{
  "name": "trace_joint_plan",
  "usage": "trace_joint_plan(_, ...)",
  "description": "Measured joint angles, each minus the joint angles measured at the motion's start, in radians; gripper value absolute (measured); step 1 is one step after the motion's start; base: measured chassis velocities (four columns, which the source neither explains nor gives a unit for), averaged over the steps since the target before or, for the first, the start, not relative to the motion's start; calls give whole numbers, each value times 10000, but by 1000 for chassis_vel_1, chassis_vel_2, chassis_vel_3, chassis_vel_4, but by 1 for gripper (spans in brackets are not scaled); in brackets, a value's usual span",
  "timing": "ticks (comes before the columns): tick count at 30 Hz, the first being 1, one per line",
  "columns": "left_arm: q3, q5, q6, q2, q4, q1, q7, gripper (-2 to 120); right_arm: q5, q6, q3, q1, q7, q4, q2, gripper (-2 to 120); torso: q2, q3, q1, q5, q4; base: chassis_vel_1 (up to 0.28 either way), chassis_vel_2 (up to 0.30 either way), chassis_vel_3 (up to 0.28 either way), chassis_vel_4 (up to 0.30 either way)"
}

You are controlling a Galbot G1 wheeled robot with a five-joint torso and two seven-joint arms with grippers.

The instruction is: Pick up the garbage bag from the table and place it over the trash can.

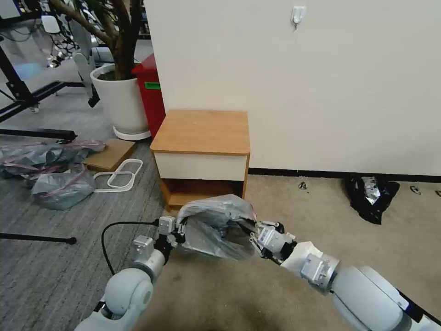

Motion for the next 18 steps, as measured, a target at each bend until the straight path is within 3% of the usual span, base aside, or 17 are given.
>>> trace_joint_plan(9, 489, 571, 17, -244, -140, 94, -108, 2, -1263, -803, -1469, 1265, -682, -691, 55, 0, 0, 0, 0, 0, 1, 0, 0, 0, 0)
trace_joint_plan(18, 729, 754, 31, -366, -136, 127, -109, 2, -1701, -1625, -2660, 2421, -1250, -1551, 392, 0, 0, 0, 0, -1, 0, 0, 0, 0, 0)
